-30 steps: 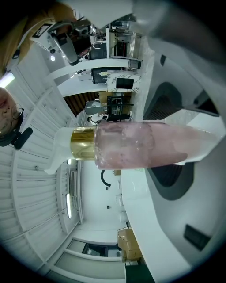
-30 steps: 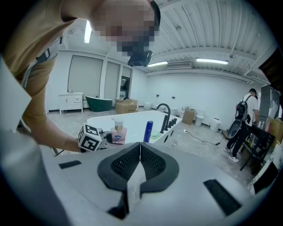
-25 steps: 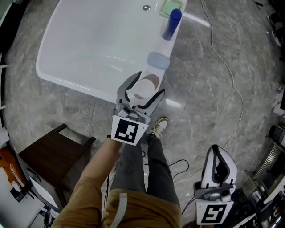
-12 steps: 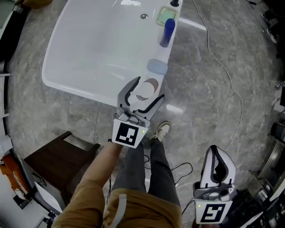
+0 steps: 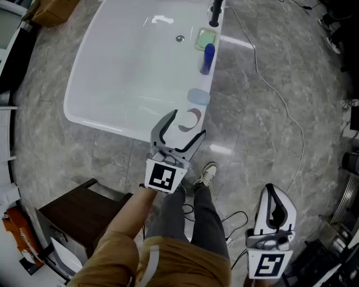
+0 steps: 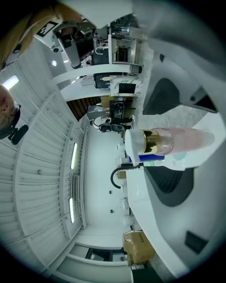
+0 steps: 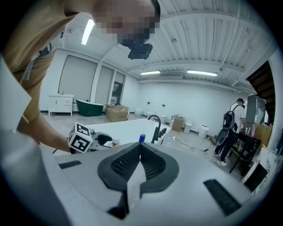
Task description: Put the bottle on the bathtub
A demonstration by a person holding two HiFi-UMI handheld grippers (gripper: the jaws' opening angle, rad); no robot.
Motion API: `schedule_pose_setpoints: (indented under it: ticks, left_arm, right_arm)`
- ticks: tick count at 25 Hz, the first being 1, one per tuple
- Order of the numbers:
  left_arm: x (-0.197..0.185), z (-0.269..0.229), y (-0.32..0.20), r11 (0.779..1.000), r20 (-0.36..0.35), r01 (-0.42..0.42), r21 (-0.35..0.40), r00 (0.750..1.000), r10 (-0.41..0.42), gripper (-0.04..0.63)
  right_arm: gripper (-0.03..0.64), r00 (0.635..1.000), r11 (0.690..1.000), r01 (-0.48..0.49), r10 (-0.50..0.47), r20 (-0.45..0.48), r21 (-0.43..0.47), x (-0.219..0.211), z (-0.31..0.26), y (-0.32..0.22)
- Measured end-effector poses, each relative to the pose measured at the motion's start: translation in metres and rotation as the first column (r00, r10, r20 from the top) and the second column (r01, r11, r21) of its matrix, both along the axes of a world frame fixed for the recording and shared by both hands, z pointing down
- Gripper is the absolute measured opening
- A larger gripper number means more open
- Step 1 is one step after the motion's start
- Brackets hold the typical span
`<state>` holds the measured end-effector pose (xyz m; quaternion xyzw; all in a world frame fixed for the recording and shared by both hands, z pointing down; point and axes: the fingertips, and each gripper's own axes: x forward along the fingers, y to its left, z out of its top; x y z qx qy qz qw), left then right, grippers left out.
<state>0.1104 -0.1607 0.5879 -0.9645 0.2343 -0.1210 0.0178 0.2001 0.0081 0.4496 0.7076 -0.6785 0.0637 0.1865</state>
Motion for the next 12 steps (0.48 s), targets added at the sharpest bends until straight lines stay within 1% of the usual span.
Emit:
schedule_pose_setpoints:
  ticks: [3,12]
  left_arm:
    - [-0.006,-0.009,0.004,1.000,0.009,-0.010,0.001,1.000,0.010,0.350]
    - [-0.025,-0.028,0.008,1.000,-0.017,0.003,-0.020,1.000,-0.003,0.348]
  right_arm:
    - [0.006,1.000,1.000,-0.004,0.004,-0.004,0.013,-0.007,-0.010,0.000]
    - [0.006,0.999,0.999,-0.020,0.021,-0.036,0.031,-0.026,-0.040,-0.002]
